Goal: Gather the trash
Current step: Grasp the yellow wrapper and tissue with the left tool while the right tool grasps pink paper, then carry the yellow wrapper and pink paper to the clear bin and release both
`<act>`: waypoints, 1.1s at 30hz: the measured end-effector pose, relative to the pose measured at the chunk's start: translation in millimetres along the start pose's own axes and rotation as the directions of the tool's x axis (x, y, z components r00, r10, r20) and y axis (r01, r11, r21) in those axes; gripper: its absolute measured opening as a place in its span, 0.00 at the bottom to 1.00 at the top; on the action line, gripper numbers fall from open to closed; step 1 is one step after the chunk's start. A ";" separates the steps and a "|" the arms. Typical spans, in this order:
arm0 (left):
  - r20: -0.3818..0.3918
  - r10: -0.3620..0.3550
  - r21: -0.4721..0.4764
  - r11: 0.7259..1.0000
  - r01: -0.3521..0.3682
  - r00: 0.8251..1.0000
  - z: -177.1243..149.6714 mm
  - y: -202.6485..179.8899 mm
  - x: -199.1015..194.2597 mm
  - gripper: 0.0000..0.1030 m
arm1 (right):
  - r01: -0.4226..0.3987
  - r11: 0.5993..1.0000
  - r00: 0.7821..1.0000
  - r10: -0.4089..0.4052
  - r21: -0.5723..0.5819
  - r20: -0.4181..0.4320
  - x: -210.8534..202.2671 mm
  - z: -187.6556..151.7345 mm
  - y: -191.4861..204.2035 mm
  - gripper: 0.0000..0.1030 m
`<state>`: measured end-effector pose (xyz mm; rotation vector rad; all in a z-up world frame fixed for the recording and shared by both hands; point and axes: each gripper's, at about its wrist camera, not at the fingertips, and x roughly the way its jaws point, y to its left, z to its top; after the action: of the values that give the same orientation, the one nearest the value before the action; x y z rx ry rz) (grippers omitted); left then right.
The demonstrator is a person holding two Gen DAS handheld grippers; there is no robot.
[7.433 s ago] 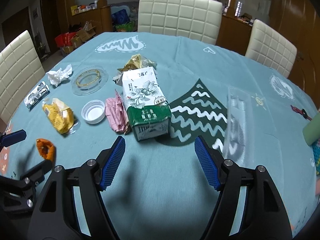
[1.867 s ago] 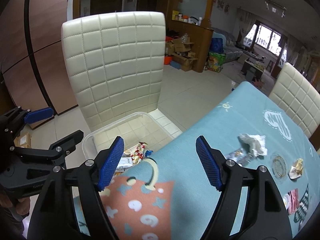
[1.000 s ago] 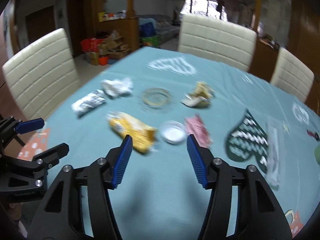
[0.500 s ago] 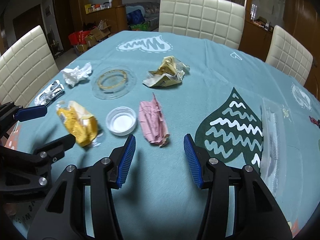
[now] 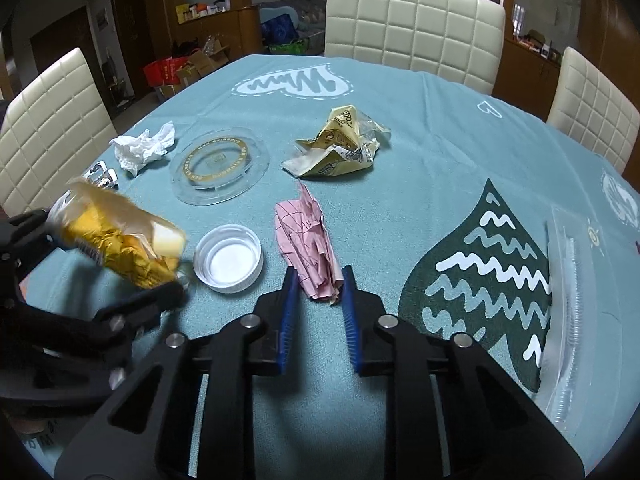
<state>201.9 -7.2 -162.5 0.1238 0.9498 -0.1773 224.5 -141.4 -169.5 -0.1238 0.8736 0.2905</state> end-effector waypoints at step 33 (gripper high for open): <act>0.174 0.097 -0.088 0.993 -0.083 0.980 -52.7 73.2 -112.9 0.20 | -0.005 0.983 0.983 0.038 -0.184 0.177 -91.2 5.5 119.1 0.06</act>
<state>110.8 84.9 -98.7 0.0755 0.7697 -0.0653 137.5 -44.9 -94.4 -0.2549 0.6682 0.3957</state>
